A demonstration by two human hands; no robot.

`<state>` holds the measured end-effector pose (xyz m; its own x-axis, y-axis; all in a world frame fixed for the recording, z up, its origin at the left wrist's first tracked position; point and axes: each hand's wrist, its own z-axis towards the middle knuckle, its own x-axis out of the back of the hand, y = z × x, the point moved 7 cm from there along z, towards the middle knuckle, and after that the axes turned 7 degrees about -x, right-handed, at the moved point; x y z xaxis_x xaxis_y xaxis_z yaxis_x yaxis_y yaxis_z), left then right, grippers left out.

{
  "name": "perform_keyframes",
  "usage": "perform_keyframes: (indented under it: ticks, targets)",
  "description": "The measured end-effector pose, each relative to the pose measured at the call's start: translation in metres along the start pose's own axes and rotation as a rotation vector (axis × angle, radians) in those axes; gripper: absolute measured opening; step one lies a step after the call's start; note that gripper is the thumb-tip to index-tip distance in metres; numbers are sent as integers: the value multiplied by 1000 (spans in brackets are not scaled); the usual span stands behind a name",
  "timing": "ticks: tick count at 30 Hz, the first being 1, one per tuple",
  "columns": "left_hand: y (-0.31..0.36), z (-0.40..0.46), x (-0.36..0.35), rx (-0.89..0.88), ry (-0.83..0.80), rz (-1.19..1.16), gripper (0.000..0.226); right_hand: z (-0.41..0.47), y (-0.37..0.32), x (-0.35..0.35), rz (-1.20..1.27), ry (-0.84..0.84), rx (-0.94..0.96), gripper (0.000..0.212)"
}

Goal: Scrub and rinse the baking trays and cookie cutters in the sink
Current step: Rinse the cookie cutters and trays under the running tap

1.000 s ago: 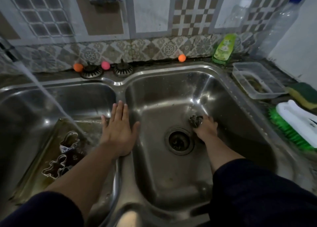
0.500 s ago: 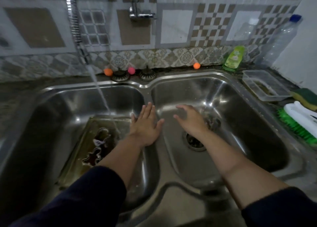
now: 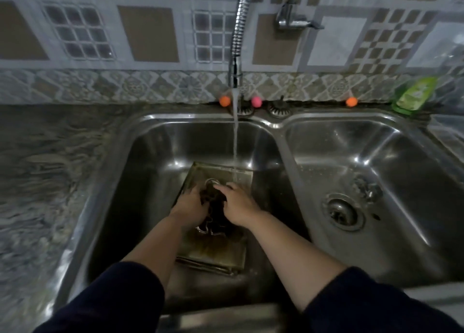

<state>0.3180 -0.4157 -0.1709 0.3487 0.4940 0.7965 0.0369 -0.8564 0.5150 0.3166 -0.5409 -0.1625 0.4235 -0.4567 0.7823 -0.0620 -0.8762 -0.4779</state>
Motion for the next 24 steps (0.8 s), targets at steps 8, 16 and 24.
perform_keyframes:
  ticks: [8,16,24]
  targets:
    - [6,8,-6,-98,-7,-105,37,16,2,8,-136,274,20,28]
    - [48,8,14,-249,214,-432,20,8,29,54,313,229,-154,24]
    - [60,5,5,-81,248,-789,22,-9,47,81,632,343,-152,25]
